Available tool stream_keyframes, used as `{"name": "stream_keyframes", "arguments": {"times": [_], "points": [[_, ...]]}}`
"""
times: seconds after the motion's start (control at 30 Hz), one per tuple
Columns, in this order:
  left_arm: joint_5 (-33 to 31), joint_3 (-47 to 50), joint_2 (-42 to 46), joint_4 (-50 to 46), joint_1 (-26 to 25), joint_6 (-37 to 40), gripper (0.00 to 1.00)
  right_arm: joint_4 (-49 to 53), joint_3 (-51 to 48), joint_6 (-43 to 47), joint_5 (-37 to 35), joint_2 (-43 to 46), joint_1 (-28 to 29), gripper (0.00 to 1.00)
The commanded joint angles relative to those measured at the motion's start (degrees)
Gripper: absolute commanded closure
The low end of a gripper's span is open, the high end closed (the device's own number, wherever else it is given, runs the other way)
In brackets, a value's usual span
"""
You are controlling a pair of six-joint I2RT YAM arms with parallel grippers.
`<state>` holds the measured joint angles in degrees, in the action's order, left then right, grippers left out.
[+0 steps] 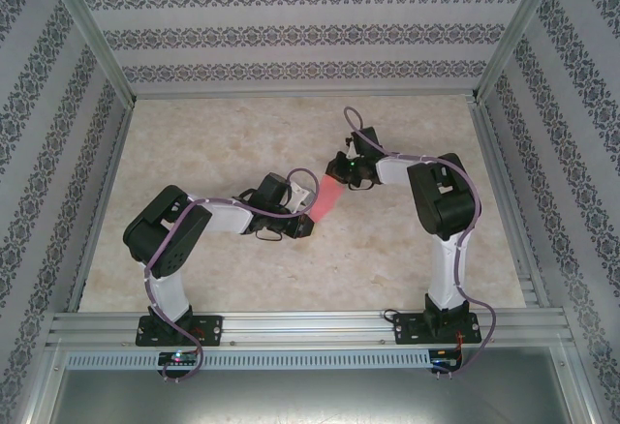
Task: Fold a paper plane with a square sheet of paper (pick it up from the middle)
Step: Fold the wing for the fifth time at the center of the table.
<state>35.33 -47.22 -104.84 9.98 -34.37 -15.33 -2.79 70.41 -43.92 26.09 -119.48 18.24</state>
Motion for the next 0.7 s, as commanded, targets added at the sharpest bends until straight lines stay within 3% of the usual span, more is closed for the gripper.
{"name": "stream_keyframes", "arguments": {"times": [0.0,0.2,0.43,0.67], "points": [[0.19,4.08,-1.78,-13.38,0.36,0.31,0.88,2.22,2.36,2.01,-3.69,-2.06,-1.71,0.98],[0.76,3.89,-1.3,-13.49,0.36,0.0,0.87,2.74,3.57,2.84,-2.83,-1.82,-2.93,0.98],[2.93,0.63,1.15,-13.56,0.36,-2.15,0.85,2.14,-0.6,3.74,-1.13,5.73,-3.91,0.96],[5.07,-4.94,5.48,-13.99,0.18,-5.62,0.78,4.16,-6.57,5.71,1.16,13.7,-4.29,0.88]]}}
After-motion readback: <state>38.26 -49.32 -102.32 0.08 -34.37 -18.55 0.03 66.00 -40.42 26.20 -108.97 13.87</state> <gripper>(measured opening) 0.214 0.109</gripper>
